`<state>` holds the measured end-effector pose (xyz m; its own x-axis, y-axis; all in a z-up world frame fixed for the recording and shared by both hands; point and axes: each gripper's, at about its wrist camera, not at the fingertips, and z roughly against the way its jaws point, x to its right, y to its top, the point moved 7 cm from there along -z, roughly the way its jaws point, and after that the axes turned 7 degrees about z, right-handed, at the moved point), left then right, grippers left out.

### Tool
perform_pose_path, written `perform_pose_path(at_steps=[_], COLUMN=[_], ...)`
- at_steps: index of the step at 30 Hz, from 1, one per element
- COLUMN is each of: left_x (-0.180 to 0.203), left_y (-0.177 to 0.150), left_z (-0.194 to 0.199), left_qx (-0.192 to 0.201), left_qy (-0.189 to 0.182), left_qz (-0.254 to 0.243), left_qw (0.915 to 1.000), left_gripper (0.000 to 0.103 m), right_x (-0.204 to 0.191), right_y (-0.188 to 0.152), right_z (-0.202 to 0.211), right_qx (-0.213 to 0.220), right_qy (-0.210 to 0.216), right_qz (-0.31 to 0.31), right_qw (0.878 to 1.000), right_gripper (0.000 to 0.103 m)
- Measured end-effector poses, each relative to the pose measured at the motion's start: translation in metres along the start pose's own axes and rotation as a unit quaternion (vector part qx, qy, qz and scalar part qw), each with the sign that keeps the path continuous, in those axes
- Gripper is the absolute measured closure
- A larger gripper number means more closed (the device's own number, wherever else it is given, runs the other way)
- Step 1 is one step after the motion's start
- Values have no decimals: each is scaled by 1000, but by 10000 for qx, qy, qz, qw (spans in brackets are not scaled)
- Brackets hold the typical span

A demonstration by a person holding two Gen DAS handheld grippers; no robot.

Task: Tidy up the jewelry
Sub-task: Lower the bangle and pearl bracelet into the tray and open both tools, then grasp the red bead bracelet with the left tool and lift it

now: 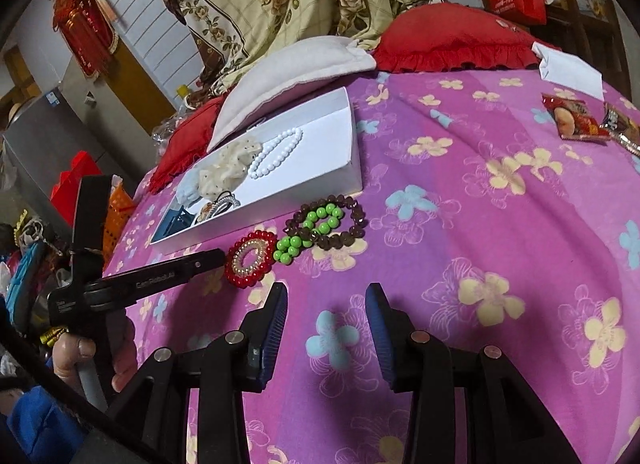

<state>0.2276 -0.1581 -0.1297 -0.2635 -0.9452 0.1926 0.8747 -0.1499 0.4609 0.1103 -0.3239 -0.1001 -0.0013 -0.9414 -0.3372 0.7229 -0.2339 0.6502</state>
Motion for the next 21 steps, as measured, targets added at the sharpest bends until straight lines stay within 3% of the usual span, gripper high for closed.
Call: perform_pose_path(at_steps=[4, 7, 21], left_x=[5, 5, 18], left_y=[1, 6, 4], left_z=[-4, 5, -4], left_qx=[-5, 72, -38], left_qy=[72, -269, -349], left_qz=[-213, -1, -223], left_qw=[9997, 9996, 9991], left_gripper=[80, 80, 80], right_x=[1, 3, 3], right_y=[-3, -3, -7], right_z=[-5, -6, -14], right_qx=[-56, -52, -138], right_qy=[21, 33, 78], right_qz=[-48, -66, -110], right_qw=[10000, 10000, 9998], right_gripper=[64, 64, 64])
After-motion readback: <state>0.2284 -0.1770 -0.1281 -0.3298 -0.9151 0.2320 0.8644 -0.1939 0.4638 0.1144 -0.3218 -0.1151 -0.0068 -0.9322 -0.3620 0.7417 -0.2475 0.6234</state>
